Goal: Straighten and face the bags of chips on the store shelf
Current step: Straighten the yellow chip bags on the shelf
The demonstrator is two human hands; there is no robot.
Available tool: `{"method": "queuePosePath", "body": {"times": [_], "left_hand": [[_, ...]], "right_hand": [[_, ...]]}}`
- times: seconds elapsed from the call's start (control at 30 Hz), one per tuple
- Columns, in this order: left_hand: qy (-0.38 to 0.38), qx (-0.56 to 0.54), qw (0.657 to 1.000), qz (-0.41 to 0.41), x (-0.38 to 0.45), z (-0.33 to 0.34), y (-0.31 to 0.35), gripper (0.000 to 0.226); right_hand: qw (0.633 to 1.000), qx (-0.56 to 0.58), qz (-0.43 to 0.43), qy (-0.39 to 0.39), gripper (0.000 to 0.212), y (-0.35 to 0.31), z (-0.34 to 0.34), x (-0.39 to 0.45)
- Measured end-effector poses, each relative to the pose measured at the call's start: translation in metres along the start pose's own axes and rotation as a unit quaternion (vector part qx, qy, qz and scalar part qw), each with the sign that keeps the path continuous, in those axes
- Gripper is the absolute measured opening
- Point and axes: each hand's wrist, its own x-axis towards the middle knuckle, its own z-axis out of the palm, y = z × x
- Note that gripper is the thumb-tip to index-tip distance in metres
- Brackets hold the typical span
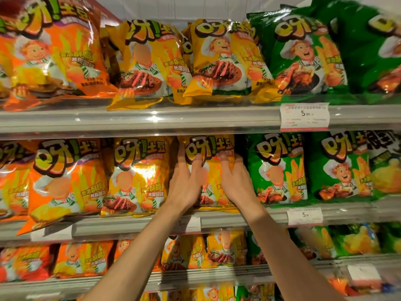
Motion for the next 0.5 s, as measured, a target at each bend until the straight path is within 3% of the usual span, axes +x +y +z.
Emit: {"method": "queuePosePath", "body": {"times": [0.13, 0.27, 0.37, 0.5], "left_hand": [[0.012, 0.013, 0.999, 0.045, -0.011, -0.004, 0.000, 0.059], [0.018, 0.015, 0.998, 0.065, -0.007, 0.001, 0.001, 0.058], [0.015, 0.025, 0.997, 0.065, -0.005, 0.004, 0.004, 0.056], [-0.003, 0.016, 0.999, 0.051, -0.006, 0.005, 0.010, 0.057]], "right_hand": [[0.993, -0.036, -0.107, 0.024, 0.062, -0.002, -0.009, -0.016], [0.957, -0.145, -0.252, 0.006, 0.050, 0.007, -0.008, -0.018], [0.940, -0.202, -0.276, 0.013, 0.048, 0.010, -0.008, -0.019], [0.954, -0.186, -0.237, -0.006, 0.053, 0.010, -0.011, -0.018]]}}
